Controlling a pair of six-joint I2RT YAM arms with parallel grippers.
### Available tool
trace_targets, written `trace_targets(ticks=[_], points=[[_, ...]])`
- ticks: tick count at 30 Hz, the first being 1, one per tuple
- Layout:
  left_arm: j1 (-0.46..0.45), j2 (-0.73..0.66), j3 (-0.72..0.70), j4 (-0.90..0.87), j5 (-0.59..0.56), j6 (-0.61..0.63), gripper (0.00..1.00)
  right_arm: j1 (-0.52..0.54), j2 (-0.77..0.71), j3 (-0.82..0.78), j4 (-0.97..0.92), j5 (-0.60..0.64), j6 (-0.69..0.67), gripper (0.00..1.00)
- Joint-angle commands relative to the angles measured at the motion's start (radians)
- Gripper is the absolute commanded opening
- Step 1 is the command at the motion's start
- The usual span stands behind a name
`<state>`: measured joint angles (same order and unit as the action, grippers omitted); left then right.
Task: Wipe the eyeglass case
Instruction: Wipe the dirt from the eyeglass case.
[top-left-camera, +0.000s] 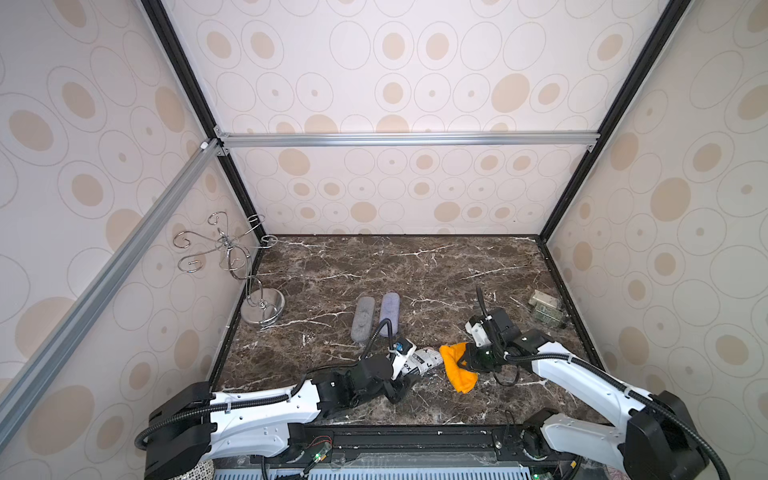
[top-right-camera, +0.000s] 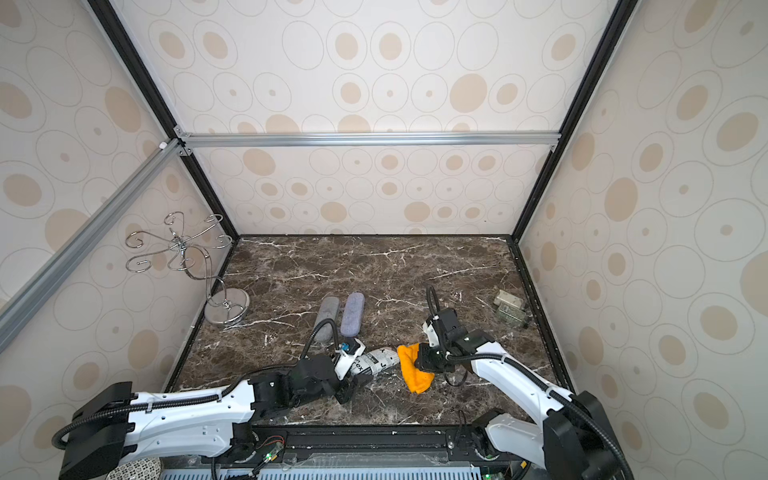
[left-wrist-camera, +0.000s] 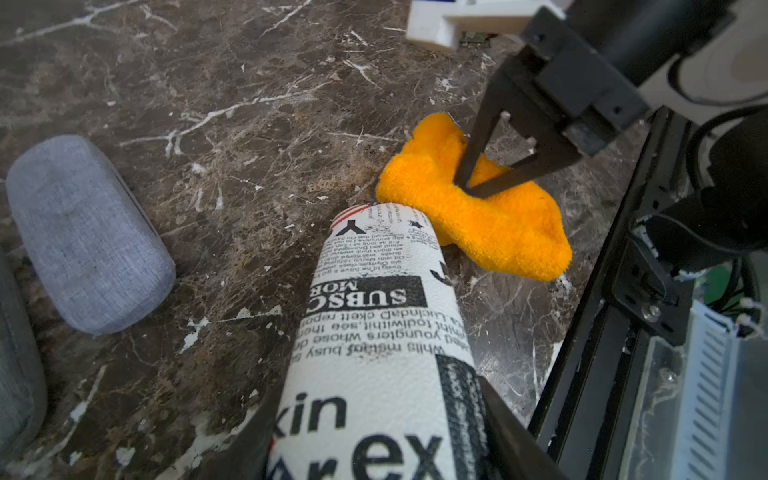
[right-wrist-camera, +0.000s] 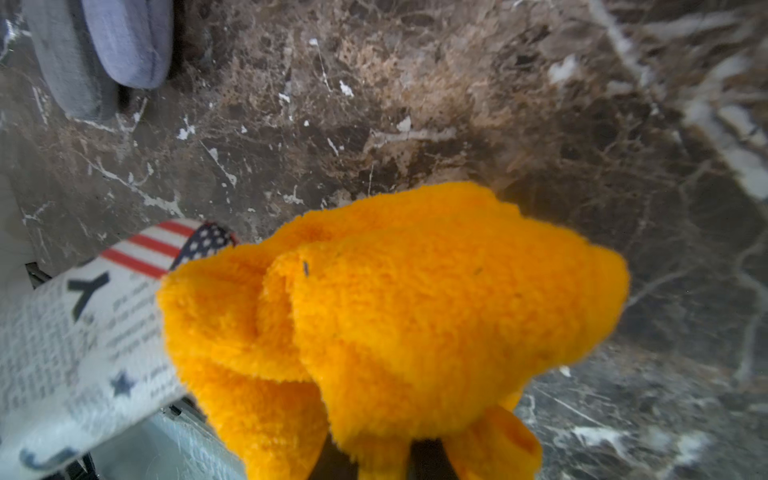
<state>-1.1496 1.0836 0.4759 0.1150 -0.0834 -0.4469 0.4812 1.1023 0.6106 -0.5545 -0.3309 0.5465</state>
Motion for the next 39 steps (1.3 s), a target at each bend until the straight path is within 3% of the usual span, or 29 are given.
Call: trace_targets(ticks=[1,9,12,19,25,27,31,35,39], points=[[0.052,0.005,0.07,0.033,0.063,-0.202,0.44,0.014,-0.066,-0.033,0.016,-0.01,0.026,0.0],[0.142,-0.001,0.088,0.08,0.124,-0.452,0.43,0.109,-0.123,-0.033,0.013,0.079,0.055,0.0],[0.154,-0.002,0.097,0.104,0.126,-0.468,0.43,0.165,-0.111,-0.004,0.011,0.129,0.062,0.0],[0.163,0.093,0.117,0.203,0.253,-0.517,0.42,0.291,-0.124,0.043,0.178,0.152,0.096,0.0],[0.164,0.112,0.115,0.213,0.247,-0.519,0.4,0.395,-0.118,0.065,0.317,0.132,0.084,0.0],[0.165,0.117,0.111,0.234,0.266,-0.523,0.4,0.395,-0.112,0.055,0.338,0.126,0.097,0.0],[0.165,0.115,0.111,0.209,0.263,-0.505,0.4,0.377,-0.096,0.053,0.196,0.33,0.185,0.0],[0.166,0.092,0.098,0.184,0.249,-0.49,0.4,0.29,-0.134,0.036,0.046,0.444,0.241,0.0],[0.168,0.085,0.098,0.148,0.239,-0.471,0.4,0.243,-0.183,0.053,-0.018,0.438,0.201,0.0]])
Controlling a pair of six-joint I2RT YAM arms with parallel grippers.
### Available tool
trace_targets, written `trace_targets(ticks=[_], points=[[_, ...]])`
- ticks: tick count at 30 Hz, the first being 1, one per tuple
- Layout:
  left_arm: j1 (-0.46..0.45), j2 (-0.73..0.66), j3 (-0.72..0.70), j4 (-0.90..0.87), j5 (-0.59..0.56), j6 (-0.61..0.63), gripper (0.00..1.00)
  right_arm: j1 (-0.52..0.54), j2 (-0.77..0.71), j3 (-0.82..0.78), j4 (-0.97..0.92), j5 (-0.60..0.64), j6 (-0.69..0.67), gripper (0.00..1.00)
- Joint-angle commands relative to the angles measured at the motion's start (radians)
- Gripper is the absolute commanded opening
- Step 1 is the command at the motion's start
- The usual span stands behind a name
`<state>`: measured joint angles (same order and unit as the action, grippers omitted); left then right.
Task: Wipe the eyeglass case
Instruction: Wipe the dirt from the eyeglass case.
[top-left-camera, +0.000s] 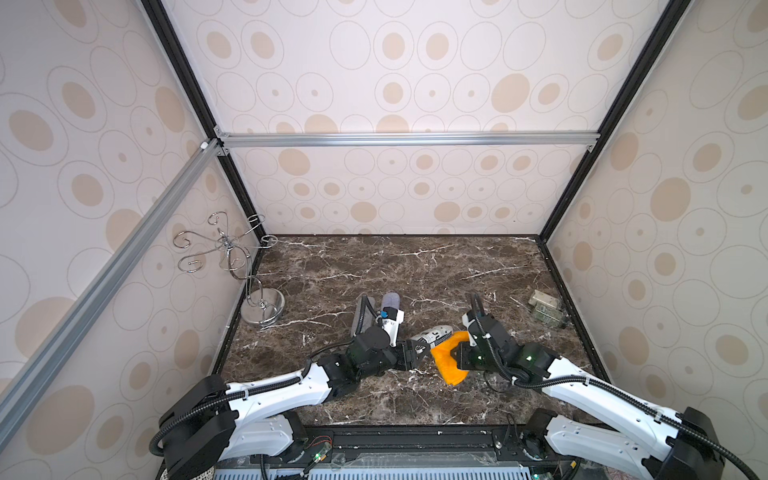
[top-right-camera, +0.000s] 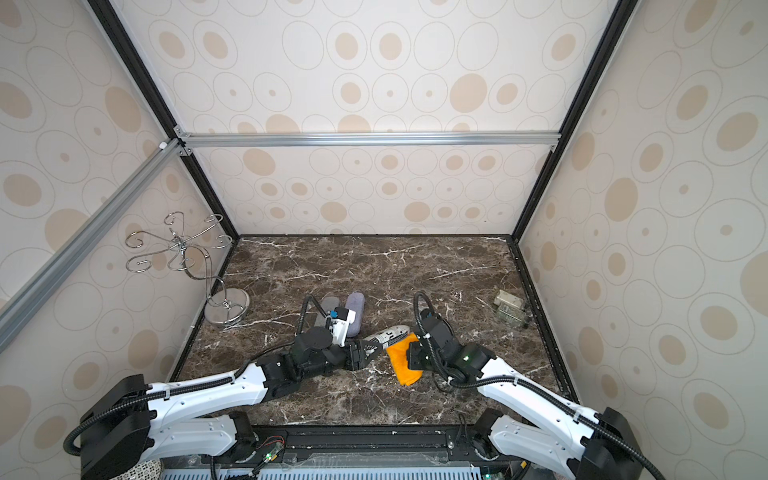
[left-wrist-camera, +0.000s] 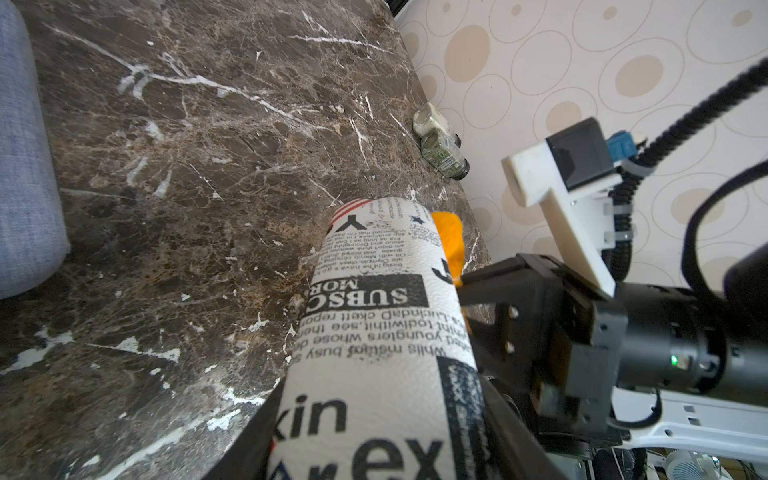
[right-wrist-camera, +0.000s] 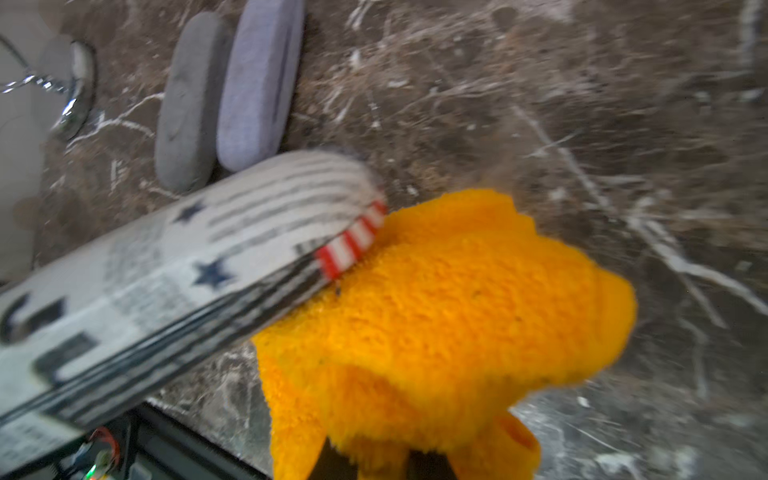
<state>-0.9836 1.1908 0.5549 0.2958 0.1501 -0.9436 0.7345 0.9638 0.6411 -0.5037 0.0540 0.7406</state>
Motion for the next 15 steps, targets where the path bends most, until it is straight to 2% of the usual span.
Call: trace_targets(ticks=[1,6,9,12,15], points=[[0.002,-0.025,0.018,-0.044,-0.008,0.034,0.4,-0.01,-0.063,0.032,-0.06,0.011,-0.025,0.0],[0.01,-0.017,0.017,-0.076,-0.059,0.058,0.4,-0.006,-0.176,0.032,0.042,-0.186,-0.102,0.0],[0.017,0.007,0.015,-0.067,-0.045,0.055,0.4,-0.001,-0.196,0.02,0.125,-0.325,-0.114,0.0],[0.017,0.024,0.011,-0.021,-0.012,0.056,0.4,0.012,-0.155,0.021,0.175,-0.385,-0.117,0.0],[0.018,0.03,0.017,0.025,0.029,0.08,0.39,0.019,-0.094,0.024,0.213,-0.382,-0.118,0.0]])
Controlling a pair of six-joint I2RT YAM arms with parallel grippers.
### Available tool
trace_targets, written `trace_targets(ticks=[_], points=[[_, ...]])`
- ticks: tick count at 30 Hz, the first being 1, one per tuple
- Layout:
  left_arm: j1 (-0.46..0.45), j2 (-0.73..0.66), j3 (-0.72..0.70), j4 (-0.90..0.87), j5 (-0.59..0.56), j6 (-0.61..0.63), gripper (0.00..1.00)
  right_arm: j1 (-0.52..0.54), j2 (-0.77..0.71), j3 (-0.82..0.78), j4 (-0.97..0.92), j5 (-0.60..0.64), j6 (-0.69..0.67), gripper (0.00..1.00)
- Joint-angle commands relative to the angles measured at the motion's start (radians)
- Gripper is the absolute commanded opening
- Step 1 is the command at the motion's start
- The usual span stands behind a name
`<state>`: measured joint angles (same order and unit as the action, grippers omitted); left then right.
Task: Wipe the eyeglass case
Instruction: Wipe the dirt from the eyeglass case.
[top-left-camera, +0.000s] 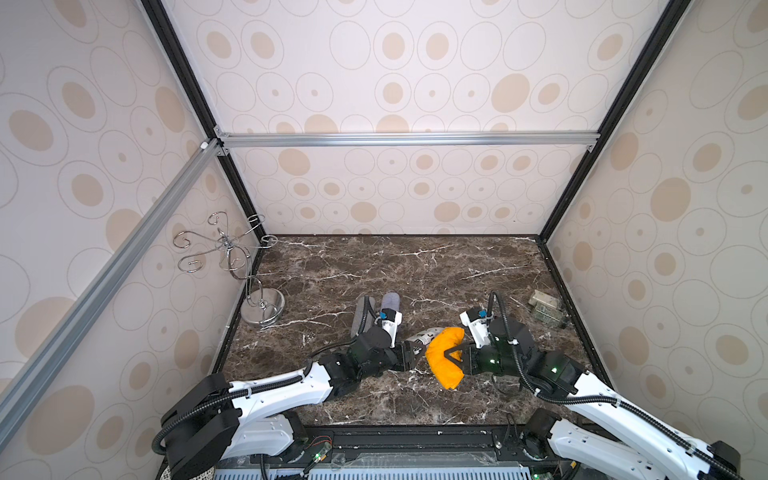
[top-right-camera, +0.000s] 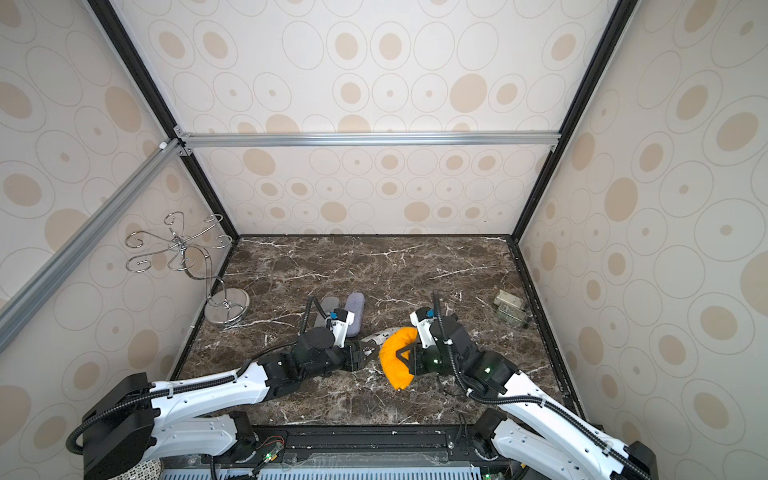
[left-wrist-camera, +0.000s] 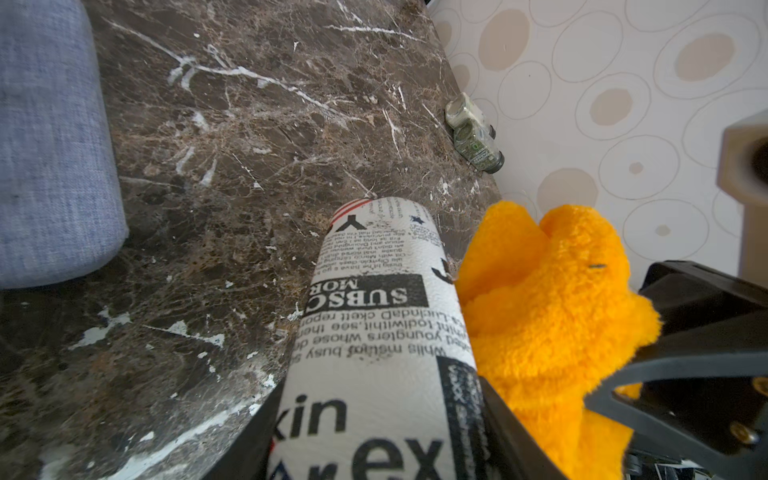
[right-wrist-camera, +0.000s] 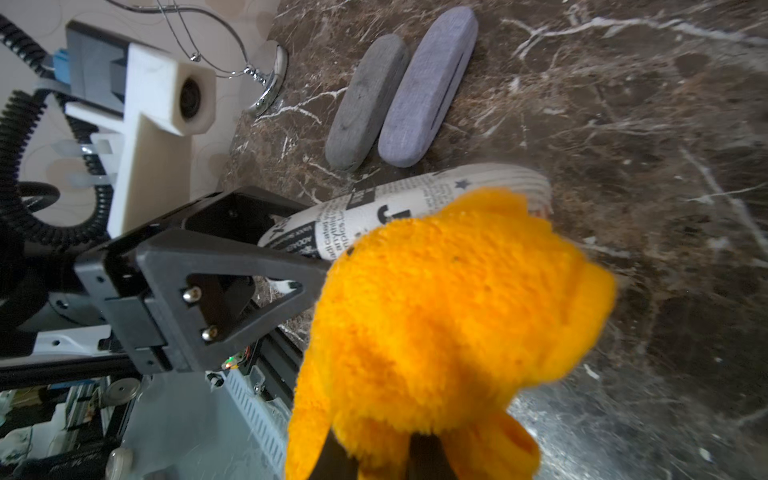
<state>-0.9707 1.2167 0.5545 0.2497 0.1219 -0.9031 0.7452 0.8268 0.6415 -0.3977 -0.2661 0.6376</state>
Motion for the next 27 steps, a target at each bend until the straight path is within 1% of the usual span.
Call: trace_targets(ticks=[1,2,4,6,8,11,14,15,18,20,23,25,27], points=[[0.005,0.001,0.017,0.08,0.07,0.048,0.39,0.009,0.06,0.028,0.103,-0.039,-0.013,0.0],[0.005,-0.005,0.018,0.08,0.082,0.062,0.39,0.008,0.075,0.034,0.081,0.004,-0.011,0.0],[0.004,-0.021,0.018,0.072,0.103,0.111,0.39,0.007,0.111,0.063,-0.025,0.189,0.024,0.0],[0.004,-0.042,0.013,0.055,0.122,0.166,0.39,-0.025,0.143,0.084,-0.118,0.275,0.036,0.0],[0.004,-0.059,0.009,0.037,0.152,0.227,0.4,-0.066,0.178,0.101,-0.17,0.293,0.031,0.0],[0.002,-0.081,0.005,-0.039,0.168,0.298,0.4,-0.106,0.206,0.116,-0.221,0.32,0.007,0.0],[0.0,-0.118,-0.013,-0.058,0.185,0.353,0.4,-0.14,0.222,0.138,-0.273,0.358,-0.02,0.0],[0.0,-0.133,-0.024,-0.056,0.186,0.369,0.4,-0.152,0.227,0.141,-0.29,0.37,-0.029,0.0],[-0.003,-0.166,-0.04,-0.088,0.124,0.382,0.4,-0.176,0.204,0.144,-0.337,0.412,-0.041,0.0],[-0.005,-0.176,-0.045,-0.117,0.061,0.364,0.41,-0.176,0.166,0.132,-0.346,0.423,-0.045,0.0],[-0.014,-0.176,-0.054,-0.163,-0.039,0.338,0.42,-0.178,0.103,0.109,-0.346,0.387,-0.066,0.0],[-0.021,-0.182,-0.075,-0.157,-0.089,0.316,0.43,-0.176,0.072,0.093,-0.338,0.324,-0.088,0.0],[-0.032,-0.193,-0.11,-0.114,-0.115,0.289,0.43,-0.175,0.051,0.079,-0.319,0.243,-0.115,0.0]])
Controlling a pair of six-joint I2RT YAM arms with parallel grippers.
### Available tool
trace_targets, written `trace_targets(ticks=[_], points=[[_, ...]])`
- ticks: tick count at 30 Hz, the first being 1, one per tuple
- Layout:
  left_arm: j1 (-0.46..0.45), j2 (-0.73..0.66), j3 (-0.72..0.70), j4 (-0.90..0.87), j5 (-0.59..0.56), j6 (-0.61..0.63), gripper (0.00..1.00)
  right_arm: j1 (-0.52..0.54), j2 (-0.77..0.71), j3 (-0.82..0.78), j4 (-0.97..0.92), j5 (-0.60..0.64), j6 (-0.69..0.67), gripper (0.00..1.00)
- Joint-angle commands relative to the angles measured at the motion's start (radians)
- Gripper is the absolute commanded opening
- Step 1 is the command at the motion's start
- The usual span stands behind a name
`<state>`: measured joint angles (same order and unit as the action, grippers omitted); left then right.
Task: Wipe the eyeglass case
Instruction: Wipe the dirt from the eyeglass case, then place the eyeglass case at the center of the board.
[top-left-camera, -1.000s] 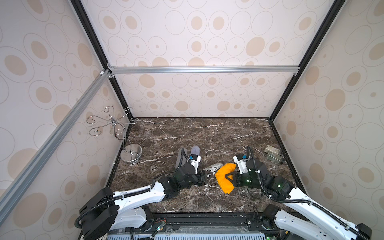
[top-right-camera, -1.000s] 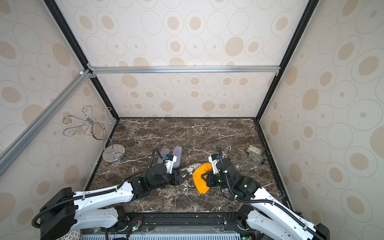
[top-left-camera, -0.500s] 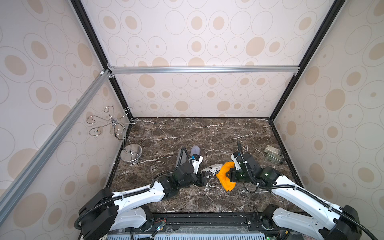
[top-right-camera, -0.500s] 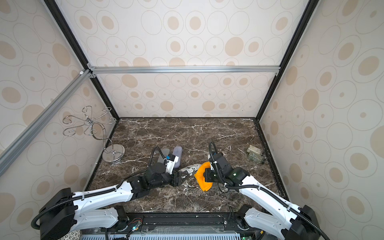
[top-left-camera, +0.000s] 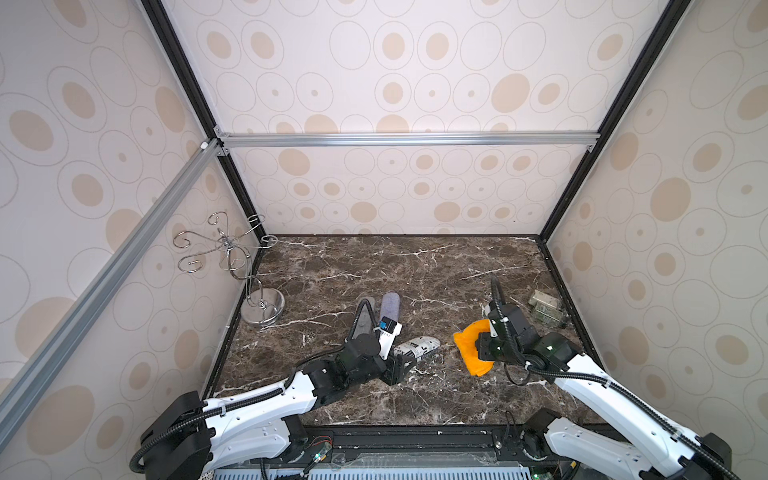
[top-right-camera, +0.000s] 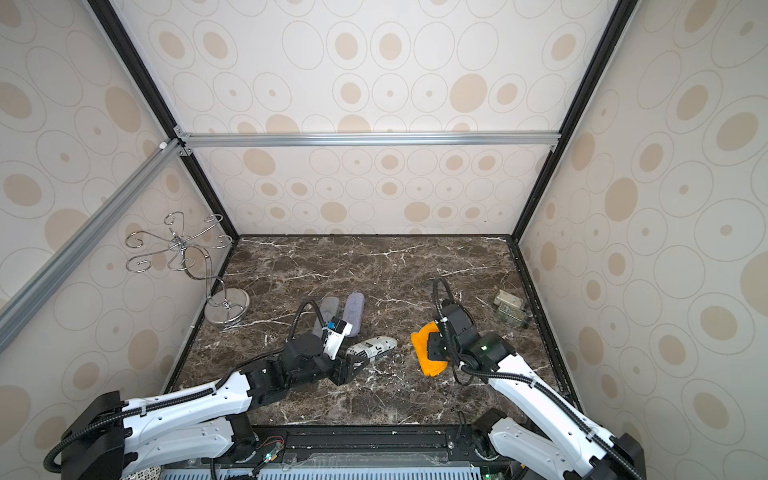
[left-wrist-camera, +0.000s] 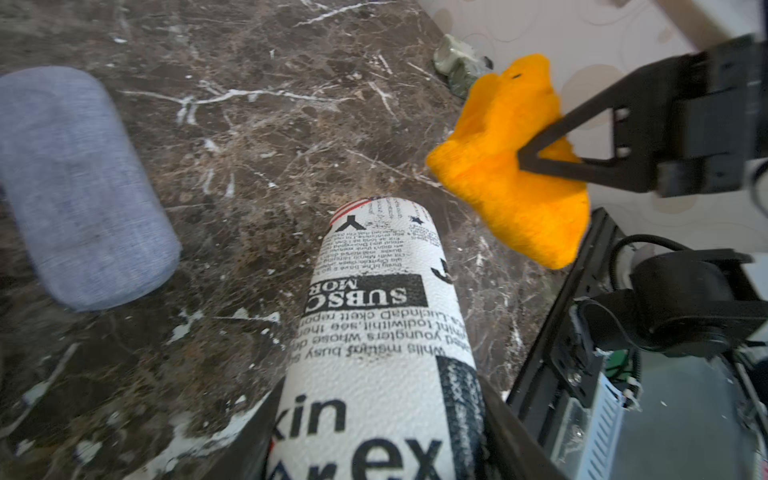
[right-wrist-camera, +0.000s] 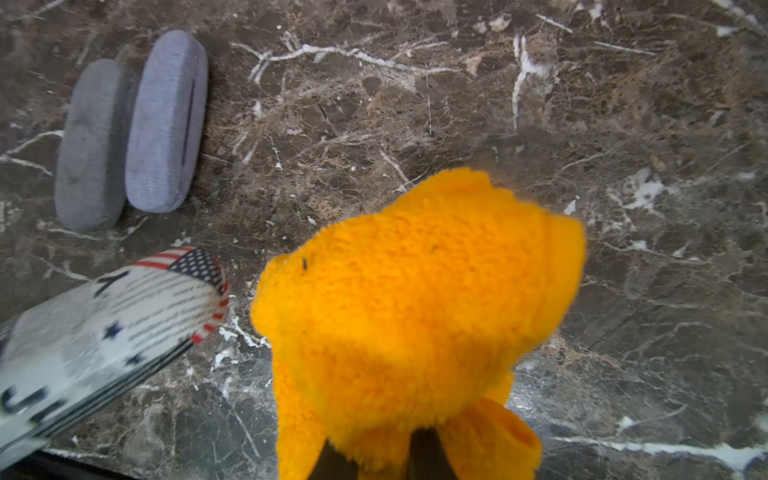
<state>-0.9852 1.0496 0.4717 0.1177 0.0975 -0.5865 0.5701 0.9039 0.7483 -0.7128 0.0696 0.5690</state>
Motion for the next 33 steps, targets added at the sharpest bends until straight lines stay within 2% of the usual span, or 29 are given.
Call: trace_targets(ticks=[1,4,8,11,15,21,33], points=[[-0.023,-0.029,-0.044,0.042,-0.095,-0.038,0.43,-0.001,-0.033,-0.036,0.01,-0.131,-0.057,0.0],[-0.052,-0.018,-0.076,0.092,-0.132,-0.042,0.44,0.001,-0.045,-0.052,0.035,-0.2,-0.083,0.0],[-0.136,0.007,-0.098,0.109,-0.277,-0.007,0.46,0.009,-0.055,-0.067,0.055,-0.228,-0.095,0.0],[-0.164,0.017,-0.133,0.193,-0.307,0.01,0.5,0.01,-0.065,-0.086,0.086,-0.251,-0.095,0.0],[-0.197,0.062,-0.139,0.198,-0.378,0.035,0.54,0.017,-0.069,-0.105,0.12,-0.287,-0.096,0.0],[-0.246,0.107,-0.148,0.214,-0.45,0.031,0.64,0.025,-0.093,-0.122,0.121,-0.275,-0.072,0.0],[-0.272,0.13,-0.184,0.176,-0.438,-0.074,0.79,0.025,-0.108,-0.152,0.106,-0.235,-0.03,0.0]])
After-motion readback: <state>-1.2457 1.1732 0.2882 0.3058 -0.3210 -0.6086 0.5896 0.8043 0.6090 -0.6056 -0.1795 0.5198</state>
